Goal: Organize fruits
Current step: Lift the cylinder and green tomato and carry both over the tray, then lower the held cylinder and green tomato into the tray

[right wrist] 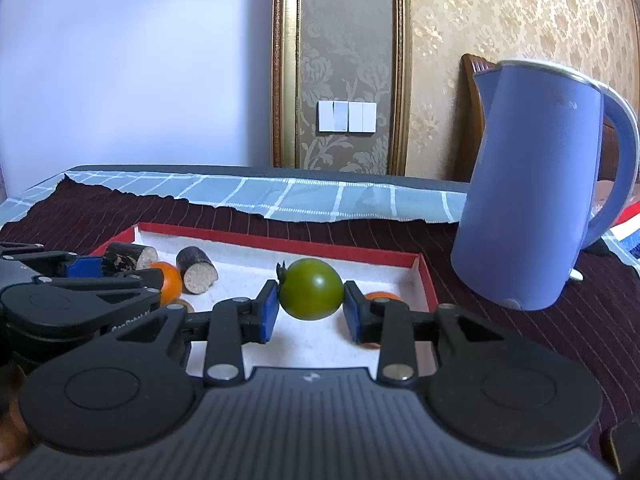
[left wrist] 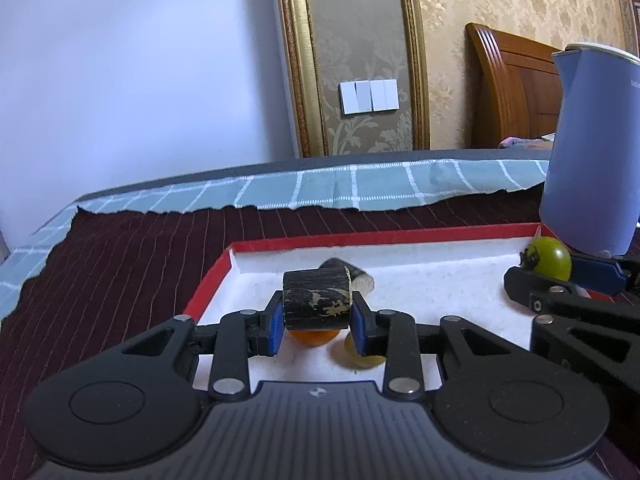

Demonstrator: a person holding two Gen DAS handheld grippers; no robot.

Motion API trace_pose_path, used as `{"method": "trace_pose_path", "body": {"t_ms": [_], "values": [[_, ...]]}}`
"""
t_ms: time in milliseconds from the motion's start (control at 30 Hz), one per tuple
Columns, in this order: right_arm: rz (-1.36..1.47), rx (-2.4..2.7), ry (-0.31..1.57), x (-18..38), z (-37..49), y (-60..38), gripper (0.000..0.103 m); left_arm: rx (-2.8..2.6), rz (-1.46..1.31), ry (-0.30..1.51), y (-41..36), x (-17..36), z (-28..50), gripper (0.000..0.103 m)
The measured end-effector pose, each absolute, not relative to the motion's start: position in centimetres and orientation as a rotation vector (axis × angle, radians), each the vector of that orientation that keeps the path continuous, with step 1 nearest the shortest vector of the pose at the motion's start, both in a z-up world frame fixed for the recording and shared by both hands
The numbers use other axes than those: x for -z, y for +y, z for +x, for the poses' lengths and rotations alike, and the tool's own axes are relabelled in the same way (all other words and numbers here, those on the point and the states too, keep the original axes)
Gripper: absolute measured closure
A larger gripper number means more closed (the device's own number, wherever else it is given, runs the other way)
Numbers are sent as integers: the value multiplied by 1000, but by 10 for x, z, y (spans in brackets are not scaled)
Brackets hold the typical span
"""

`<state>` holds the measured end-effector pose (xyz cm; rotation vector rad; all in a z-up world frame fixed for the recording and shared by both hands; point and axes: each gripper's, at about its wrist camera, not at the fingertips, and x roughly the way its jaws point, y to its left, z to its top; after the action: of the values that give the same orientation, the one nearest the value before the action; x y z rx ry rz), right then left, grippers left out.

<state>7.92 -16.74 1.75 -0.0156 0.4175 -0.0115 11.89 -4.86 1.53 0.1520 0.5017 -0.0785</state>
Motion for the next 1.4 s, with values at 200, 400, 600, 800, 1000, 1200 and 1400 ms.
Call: {"method": "trace_pose_path", "body": {"t_ms": [200,400,600,800,1000,1200,1400], "values": [[-22,21,420,-21,92,-169,70,79,143,495,-52,-15,129,71],[7,28,439,-19,102,-175,70,73,136,486,-53,-14,137,71],[6,44,445,-18,110,-177,71,72,116,478,-53,-16,146,71],[18,50,445,-17,120,-178,70,70,101,474,-54,-18,151,71],[13,57,451,-15,122,-177,70,62,95,476,-54,-17,154,71],[19,70,459,-14,128,-180,70,47,115,477,-57,-15,159,71],[19,78,467,-11,132,-181,70,41,125,480,-59,-13,160,71]]}}
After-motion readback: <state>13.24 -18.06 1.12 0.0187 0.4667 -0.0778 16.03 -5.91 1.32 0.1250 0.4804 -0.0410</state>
